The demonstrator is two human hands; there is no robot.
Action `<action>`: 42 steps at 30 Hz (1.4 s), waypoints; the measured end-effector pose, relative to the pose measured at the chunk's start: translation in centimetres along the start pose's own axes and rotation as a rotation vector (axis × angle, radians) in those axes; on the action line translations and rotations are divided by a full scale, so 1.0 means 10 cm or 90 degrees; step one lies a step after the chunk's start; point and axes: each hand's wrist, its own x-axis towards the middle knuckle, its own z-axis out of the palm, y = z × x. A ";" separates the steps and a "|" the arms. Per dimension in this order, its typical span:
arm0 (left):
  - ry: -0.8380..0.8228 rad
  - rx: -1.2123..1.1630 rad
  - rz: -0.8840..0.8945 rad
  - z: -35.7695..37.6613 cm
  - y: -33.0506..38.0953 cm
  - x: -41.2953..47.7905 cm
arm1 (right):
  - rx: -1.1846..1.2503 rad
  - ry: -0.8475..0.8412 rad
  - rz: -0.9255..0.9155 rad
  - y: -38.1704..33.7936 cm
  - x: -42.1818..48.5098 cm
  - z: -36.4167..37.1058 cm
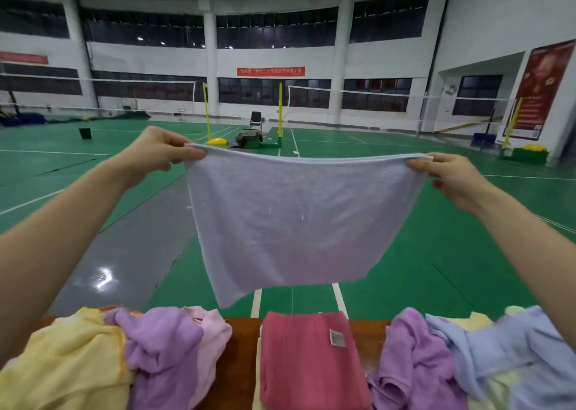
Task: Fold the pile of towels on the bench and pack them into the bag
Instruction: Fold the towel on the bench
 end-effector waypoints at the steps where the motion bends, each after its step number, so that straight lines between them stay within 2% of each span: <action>1: -0.018 -0.014 -0.014 0.02 -0.03 -0.01 | 0.047 -0.018 0.028 0.03 -0.03 -0.01; 4: -0.043 -0.073 -0.041 0.10 -0.11 -0.01 | 0.157 -0.061 0.090 0.13 -0.08 0.01; 7: -0.055 -0.122 -0.074 0.21 -0.15 -0.01 | 0.192 -0.045 0.113 0.20 -0.09 0.10; 10: -0.044 -0.149 -0.113 0.29 -0.15 0.00 | 0.161 0.001 0.136 0.27 -0.05 0.16; 14: 0.062 -0.214 -0.210 0.44 -0.02 0.02 | 0.072 0.144 0.162 0.31 0.00 0.26; 17: 0.100 -0.294 -0.212 0.59 0.20 0.00 | 0.025 0.254 0.093 0.19 -0.01 0.44; 20: 0.088 -0.376 -0.175 0.78 0.51 -0.07 | -0.046 0.276 -0.021 -0.03 -0.12 0.69; 26: 0.012 -0.426 -0.091 1.27 0.97 -0.33 | -0.119 0.220 -0.156 -0.33 -0.43 1.28; 33: -0.030 -0.452 -0.071 1.46 0.96 -0.47 | -0.071 0.196 -0.176 -0.23 -0.55 1.38; 35: -0.041 -0.456 -0.071 1.47 0.92 -0.49 | -0.049 0.141 -0.202 -0.20 -0.60 1.36; 38: -0.062 -0.461 -0.067 1.47 0.88 -0.49 | 0.040 -0.019 -0.220 -0.13 -0.69 1.28; 40: -0.103 -0.453 -0.064 1.44 0.86 -0.49 | 0.104 -0.128 -0.220 -0.06 -0.72 1.21; 42: -0.153 -0.428 -0.037 1.42 0.84 -0.50 | 0.139 -0.176 -0.210 0.01 -0.72 1.15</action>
